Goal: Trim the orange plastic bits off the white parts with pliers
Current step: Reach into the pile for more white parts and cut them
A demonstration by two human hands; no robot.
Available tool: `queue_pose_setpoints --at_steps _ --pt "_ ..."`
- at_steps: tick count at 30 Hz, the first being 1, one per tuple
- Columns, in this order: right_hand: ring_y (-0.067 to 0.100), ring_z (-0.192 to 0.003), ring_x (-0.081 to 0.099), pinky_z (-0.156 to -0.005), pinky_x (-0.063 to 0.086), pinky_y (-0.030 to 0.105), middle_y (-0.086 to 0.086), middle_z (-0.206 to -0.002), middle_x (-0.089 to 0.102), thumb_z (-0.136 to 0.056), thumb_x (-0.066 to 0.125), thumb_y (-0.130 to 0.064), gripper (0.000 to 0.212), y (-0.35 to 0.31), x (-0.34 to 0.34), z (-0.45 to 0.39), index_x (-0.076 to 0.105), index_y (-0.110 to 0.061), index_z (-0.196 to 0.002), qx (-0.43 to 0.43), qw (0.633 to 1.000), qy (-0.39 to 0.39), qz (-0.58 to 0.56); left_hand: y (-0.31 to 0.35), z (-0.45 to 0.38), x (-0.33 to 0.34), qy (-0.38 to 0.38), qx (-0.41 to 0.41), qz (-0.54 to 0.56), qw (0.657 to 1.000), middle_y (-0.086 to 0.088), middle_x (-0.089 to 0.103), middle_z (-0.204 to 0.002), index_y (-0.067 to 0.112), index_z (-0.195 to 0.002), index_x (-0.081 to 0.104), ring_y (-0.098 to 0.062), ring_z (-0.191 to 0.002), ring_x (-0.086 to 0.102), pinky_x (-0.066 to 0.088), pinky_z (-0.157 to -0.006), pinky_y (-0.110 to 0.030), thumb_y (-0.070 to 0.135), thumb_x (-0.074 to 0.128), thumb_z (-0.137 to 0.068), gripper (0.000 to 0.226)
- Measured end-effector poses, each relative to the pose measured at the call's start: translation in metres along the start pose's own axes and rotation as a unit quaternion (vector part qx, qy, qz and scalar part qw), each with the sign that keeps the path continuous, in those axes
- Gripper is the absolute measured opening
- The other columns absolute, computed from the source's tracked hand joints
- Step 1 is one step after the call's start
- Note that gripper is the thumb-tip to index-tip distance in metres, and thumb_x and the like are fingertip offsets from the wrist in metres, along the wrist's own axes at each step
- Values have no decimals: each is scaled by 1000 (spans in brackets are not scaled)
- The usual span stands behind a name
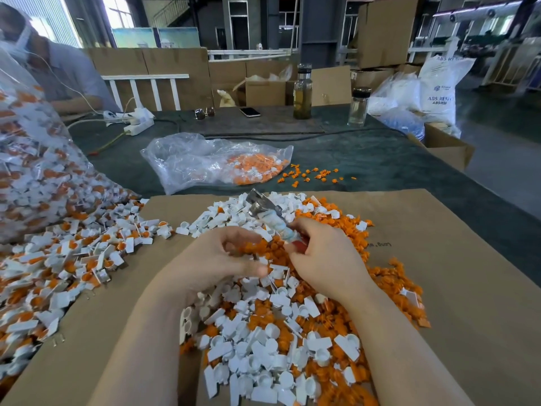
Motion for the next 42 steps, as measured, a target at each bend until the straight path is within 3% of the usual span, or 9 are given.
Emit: queue_pose_setpoints --at_steps 5,9,11,16,24,28,32,36,42 --pt "9 -73 55 -55 43 23 -13 -81 58 -86 62 -36 11 3 14 -2 61 -28 -94 8 998 -49 24 -16 8 0 -93 -55 -175 979 11 38 -128 64 -111 53 -21 -127 38 36 -111 -50 65 88 -35 83" --pt "8 -74 54 -54 42 24 -17 -77 52 -81 66 -47 22 6 20 -1 59 -33 -97 21 996 -77 44 -13 5 9 -105 -44 -164 980 8 34 -132 64 -119 47 -20 -127 39 34 -112 -43 57 89 -41 89" --pt "10 -74 57 -56 47 28 -14 -80 57 -83 64 -47 19 9 18 -1 60 -33 -97 35 996 -62 53 -9 0 13 -82 -25 -163 983 7 38 -131 56 -123 50 -19 -122 45 38 -108 -39 50 92 -50 83" --pt "11 -67 52 -48 37 24 -12 -76 55 -88 59 -33 9 26 8 -1 60 -29 -96 105 989 -32 104 1 -12 22 18 21 -122 992 3 45 -123 44 -120 55 -3 -100 55 43 -67 -6 36 91 -64 67" --pt "8 -65 52 -48 38 24 -10 -75 55 -90 59 -37 12 37 -1 -2 54 -27 -87 135 987 -1 90 11 -12 25 79 54 -81 992 11 49 -120 43 -120 58 -1 -97 53 40 -71 -13 30 93 -63 68" --pt "5 -62 53 -47 37 24 -12 -71 56 -90 60 -41 17 32 -1 -3 56 -29 -79 119 992 5 46 5 -10 5 123 36 -72 989 8 56 -111 41 -102 62 -4 -93 59 43 -68 -16 23 79 -83 32" --pt "6 -64 56 -49 39 25 -12 -69 57 -83 67 -53 31 25 5 -2 51 -31 -68 108 993 -30 25 -8 -9 -13 184 -11 -69 980 1 60 -100 31 -94 62 -12 -82 60 44 -61 -21 15 67 -92 17" --pt "7 -70 58 -56 51 29 -13 -76 59 -80 67 -57 25 22 10 -1 60 -33 -84 99 992 -52 51 -17 -8 -16 166 -59 -68 982 2 64 -94 29 -94 63 -11 -73 60 45 -54 -19 23 69 -92 9" --pt "7 -67 53 -49 43 23 -15 -77 56 -87 61 -45 18 22 8 -1 64 -34 -101 84 991 -29 97 -12 -7 -1 65 -34 -125 989 7 65 -101 29 -104 65 -5 -80 61 44 -59 -14 26 81 -81 29"
Point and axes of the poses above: each hand's wrist, its own z-axis away from the middle knuckle, its own x-axis out of the palm, y = z × x, the point moved 6 cm from there along -z, towards the middle knuckle
